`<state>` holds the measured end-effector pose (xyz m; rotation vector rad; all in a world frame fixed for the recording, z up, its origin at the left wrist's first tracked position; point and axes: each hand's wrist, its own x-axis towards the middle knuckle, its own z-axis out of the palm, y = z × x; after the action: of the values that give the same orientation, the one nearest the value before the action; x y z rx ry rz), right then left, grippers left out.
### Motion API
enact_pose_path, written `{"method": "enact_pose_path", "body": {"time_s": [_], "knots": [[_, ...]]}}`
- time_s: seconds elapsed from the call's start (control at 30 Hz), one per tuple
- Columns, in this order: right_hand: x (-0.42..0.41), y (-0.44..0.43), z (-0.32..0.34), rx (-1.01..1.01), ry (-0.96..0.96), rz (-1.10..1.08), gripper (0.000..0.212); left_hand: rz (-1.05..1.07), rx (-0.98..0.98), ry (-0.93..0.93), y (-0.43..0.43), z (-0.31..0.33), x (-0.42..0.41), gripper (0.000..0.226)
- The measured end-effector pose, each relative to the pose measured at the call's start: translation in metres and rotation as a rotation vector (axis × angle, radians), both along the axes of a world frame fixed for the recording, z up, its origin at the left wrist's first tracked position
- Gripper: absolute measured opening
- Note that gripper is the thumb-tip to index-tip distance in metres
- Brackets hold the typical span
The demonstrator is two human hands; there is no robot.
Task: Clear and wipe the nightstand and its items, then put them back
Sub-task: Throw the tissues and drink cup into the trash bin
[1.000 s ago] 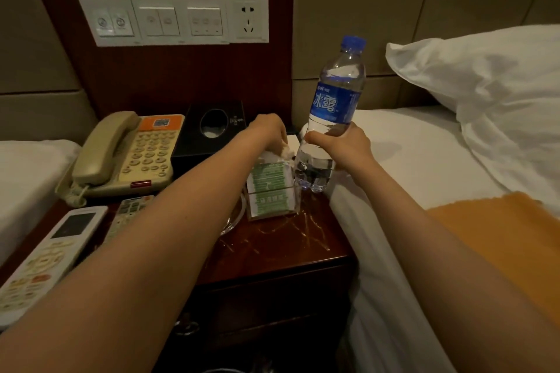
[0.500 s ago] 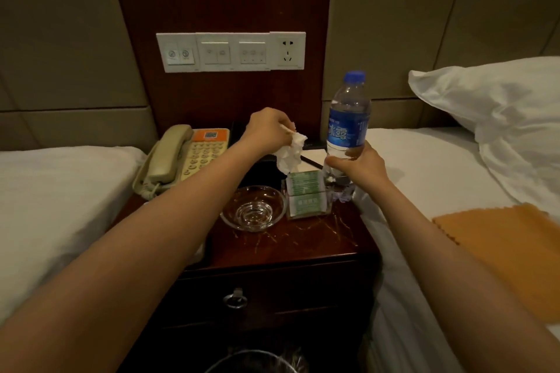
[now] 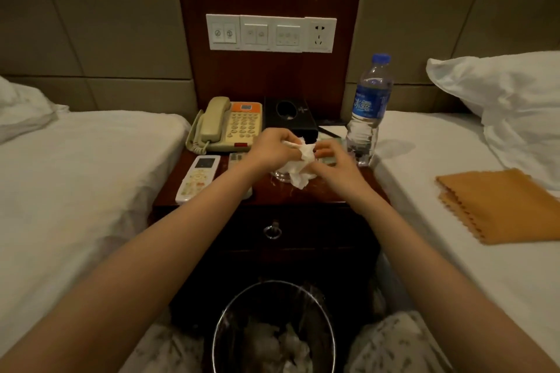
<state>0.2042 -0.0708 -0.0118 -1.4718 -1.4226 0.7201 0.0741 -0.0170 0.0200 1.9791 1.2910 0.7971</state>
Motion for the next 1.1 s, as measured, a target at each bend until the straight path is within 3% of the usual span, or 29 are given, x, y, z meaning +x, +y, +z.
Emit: {"method": "enact_pose_path", "body": {"time_s": [0.07,0.17,0.33,0.43,0.57,0.63,0.67,0.73,0.83,0.93,1.1], "knots": [[-0.018,-0.011,-0.002,-0.248,0.242,0.206,0.032,-0.007,-0.022,0.017,-0.013,-0.006,-0.007,0.01],[-0.031,-0.019,-0.018,-0.341,0.435,0.257,0.035,0.009,-0.075,-0.02,-0.03,-0.022,-0.024,0.007],[-0.038,-0.034,-0.054,-0.451,0.233,0.247,0.028,-0.013,-0.302,-0.075,-0.058,-0.069,-0.043,0.013],[-0.04,-0.041,-0.081,-0.62,0.141,0.249,0.026,-0.035,-0.418,0.013,-0.071,-0.105,-0.043,0.014],[-0.047,-0.051,-0.115,-0.712,-0.184,0.249,0.02,-0.072,-0.54,0.139,-0.083,-0.139,-0.045,0.017],[-0.049,-0.054,-0.126,-0.726,-0.267,0.254,0.018,-0.065,-0.633,0.179,-0.088,-0.15,-0.048,0.006],[-0.049,-0.055,-0.131,-0.744,-0.316,0.261,0.024,-0.073,-0.677,0.234,-0.09,-0.153,-0.05,0.01],[-0.049,-0.056,-0.138,-0.802,-0.405,0.278,0.039,-0.099,-0.743,0.376,-0.091,-0.158,-0.054,0.039],[-0.049,-0.057,-0.146,-0.867,-0.415,0.288,0.043,-0.113,-0.738,0.483,-0.087,-0.158,-0.062,0.051],[-0.051,-0.055,-0.148,-0.874,-0.407,0.273,0.031,-0.128,-0.655,0.538,-0.08,-0.154,-0.069,0.043],[-0.053,-0.048,-0.143,-0.816,-0.411,0.215,0.032,-0.123,-0.649,0.58,-0.076,-0.146,-0.078,0.036]]}}
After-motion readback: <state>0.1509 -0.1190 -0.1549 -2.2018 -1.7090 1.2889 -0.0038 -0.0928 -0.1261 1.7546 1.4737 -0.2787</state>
